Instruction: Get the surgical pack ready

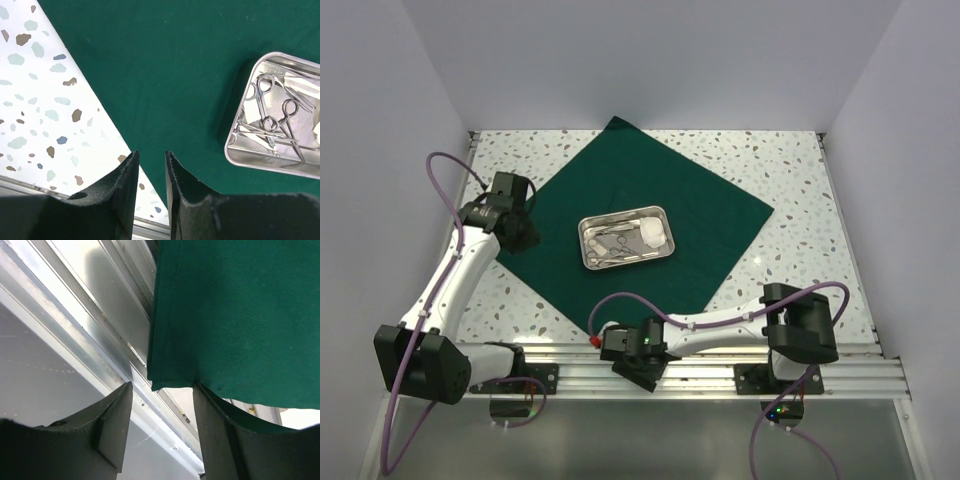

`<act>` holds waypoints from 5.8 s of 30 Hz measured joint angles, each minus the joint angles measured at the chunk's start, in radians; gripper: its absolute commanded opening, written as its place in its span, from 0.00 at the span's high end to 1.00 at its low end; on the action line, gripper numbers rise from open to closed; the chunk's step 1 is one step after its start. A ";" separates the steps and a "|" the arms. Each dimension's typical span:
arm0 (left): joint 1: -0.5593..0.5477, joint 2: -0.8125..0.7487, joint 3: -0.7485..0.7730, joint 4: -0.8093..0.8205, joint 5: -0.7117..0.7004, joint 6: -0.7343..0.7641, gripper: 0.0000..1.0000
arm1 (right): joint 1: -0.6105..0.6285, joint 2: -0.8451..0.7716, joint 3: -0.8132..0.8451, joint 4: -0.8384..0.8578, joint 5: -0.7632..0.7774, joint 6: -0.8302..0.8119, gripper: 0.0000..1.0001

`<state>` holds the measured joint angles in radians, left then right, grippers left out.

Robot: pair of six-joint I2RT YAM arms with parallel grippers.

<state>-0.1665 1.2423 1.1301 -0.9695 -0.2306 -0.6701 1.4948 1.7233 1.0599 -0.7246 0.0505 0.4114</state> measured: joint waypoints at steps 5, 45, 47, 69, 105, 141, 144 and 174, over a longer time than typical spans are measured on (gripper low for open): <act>0.000 0.000 0.000 0.000 0.008 0.000 0.69 | 0.020 0.006 0.016 -0.014 0.056 0.023 0.51; 0.000 -0.001 -0.032 0.000 0.087 -0.011 0.70 | 0.017 -0.135 -0.083 0.072 0.109 0.172 0.35; 0.000 -0.003 -0.039 0.001 0.093 -0.011 0.70 | -0.001 -0.232 -0.128 0.076 0.086 0.221 0.33; 0.000 -0.008 -0.056 0.002 0.146 -0.010 0.70 | -0.423 -0.610 -0.669 0.565 -0.338 0.600 0.21; 0.000 -0.061 0.082 -0.065 0.092 -0.010 0.69 | -0.689 -0.474 -0.245 0.611 -0.307 0.711 1.00; 0.000 0.344 0.290 0.032 0.042 0.115 0.68 | -1.067 0.563 0.865 0.389 -0.624 0.523 1.00; 0.000 0.362 0.291 0.032 0.042 0.115 0.68 | -1.072 0.610 0.911 0.391 -0.628 0.523 0.98; 0.000 0.436 0.343 0.033 0.052 0.114 0.68 | -1.114 0.811 1.156 0.327 -0.643 0.511 0.45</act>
<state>-0.1665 1.6783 1.4731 -0.9367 -0.1787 -0.5556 0.3813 2.5347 2.2158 -0.3977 -0.5922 0.9222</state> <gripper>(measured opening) 0.318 0.482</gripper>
